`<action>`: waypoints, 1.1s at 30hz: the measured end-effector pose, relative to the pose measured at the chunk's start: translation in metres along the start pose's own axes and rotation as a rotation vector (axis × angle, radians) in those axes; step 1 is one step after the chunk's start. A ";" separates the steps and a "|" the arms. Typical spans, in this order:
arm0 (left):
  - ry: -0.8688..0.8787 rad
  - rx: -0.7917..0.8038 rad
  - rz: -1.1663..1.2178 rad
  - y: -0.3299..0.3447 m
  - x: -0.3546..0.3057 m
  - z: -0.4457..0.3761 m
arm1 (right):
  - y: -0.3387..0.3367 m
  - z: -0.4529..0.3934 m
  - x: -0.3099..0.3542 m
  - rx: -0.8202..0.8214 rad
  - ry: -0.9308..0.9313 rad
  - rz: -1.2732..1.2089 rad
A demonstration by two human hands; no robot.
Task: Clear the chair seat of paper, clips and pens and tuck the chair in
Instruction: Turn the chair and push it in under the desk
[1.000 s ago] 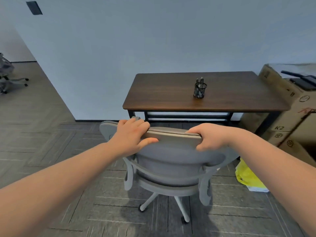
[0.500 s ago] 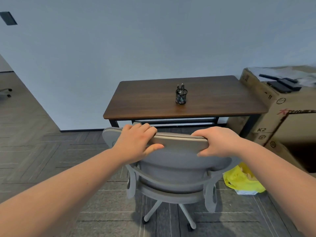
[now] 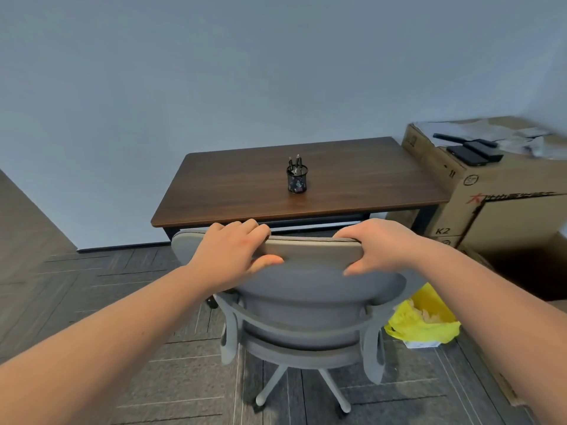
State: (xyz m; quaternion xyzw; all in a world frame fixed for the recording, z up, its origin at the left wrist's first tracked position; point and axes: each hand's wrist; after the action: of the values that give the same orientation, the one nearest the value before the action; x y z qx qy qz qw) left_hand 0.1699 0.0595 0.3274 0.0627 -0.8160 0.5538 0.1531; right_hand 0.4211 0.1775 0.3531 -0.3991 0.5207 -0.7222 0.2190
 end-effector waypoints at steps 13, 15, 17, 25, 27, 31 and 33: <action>-0.031 0.101 0.045 0.002 -0.037 -0.053 | -0.027 -0.004 -0.060 -0.076 0.073 0.099; -0.027 0.099 0.064 0.003 -0.042 -0.062 | -0.029 -0.004 -0.071 -0.135 0.091 0.117; -0.018 0.105 0.073 0.005 -0.048 -0.072 | -0.030 -0.005 -0.082 -0.189 0.113 0.115; -0.001 0.068 0.075 0.009 -0.047 -0.080 | -0.032 -0.010 -0.095 -0.177 0.100 0.114; 0.001 0.051 0.070 0.009 -0.048 -0.079 | -0.030 -0.009 -0.095 -0.199 0.109 0.119; -0.013 0.052 0.083 0.008 -0.050 -0.078 | -0.027 -0.007 -0.093 -0.230 0.115 0.131; -0.018 0.053 0.085 0.006 -0.052 -0.077 | -0.027 -0.005 -0.093 -0.228 0.126 0.127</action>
State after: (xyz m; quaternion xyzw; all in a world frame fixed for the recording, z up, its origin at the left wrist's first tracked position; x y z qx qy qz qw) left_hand 0.2314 0.1299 0.3314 0.0368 -0.8044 0.5806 0.1205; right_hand 0.4740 0.2583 0.3452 -0.3414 0.6364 -0.6667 0.1842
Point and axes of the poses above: each hand's wrist, its own z-axis away from the middle knuckle, its own y-axis out of the palm, x = y × z, and after that the axes turned 8 degrees about -z, right-handed
